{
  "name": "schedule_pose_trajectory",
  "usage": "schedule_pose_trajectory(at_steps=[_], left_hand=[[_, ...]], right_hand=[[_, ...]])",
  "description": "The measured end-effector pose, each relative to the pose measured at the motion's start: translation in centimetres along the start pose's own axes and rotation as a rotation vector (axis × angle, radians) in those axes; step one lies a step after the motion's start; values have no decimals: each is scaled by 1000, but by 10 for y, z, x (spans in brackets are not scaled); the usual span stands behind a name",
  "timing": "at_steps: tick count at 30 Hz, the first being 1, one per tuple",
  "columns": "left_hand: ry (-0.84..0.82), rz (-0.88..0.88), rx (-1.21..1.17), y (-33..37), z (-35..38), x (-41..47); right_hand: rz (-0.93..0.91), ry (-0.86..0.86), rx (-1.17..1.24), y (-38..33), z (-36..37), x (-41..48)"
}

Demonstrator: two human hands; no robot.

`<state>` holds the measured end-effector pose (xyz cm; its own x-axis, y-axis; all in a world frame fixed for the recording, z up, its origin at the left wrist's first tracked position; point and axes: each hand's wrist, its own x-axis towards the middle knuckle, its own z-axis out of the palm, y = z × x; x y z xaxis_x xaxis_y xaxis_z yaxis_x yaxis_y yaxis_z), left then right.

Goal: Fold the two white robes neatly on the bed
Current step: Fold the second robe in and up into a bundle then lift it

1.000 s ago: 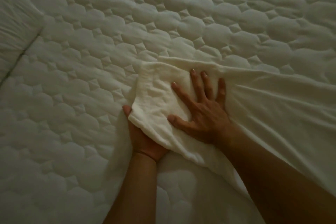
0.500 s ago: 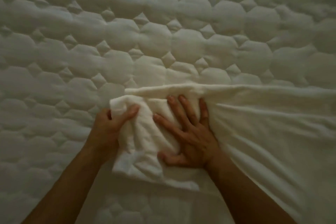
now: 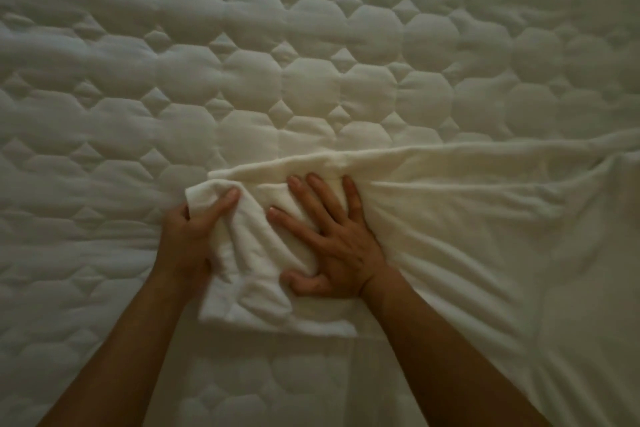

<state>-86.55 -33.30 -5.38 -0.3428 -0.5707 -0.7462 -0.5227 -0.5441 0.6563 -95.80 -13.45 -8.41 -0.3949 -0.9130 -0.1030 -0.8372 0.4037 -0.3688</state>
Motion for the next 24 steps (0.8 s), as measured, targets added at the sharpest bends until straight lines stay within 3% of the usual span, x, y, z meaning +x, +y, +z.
schedule_pose_trajectory(at_steps=[7, 9, 12, 14, 16, 24], left_hand=[[-42, 53, 30, -3, -7, 0], [-12, 128, 78, -6, -8, -9], [75, 307, 284, -8, -6, -20], [144, 439, 424, -6, 1, -31], [213, 519, 484, -5, 5, -37], [398, 686, 604, 17, -5, -46]], right_hand=[[17, 89, 4, -13, -11, -9], [73, 197, 69, -7, -25, -26], [311, 375, -166, 47, -54, -55], [532, 325, -205, 87, -80, -77], [634, 201, -139, 107, -97, -90], [567, 253, -338, 130, -139, -75]])
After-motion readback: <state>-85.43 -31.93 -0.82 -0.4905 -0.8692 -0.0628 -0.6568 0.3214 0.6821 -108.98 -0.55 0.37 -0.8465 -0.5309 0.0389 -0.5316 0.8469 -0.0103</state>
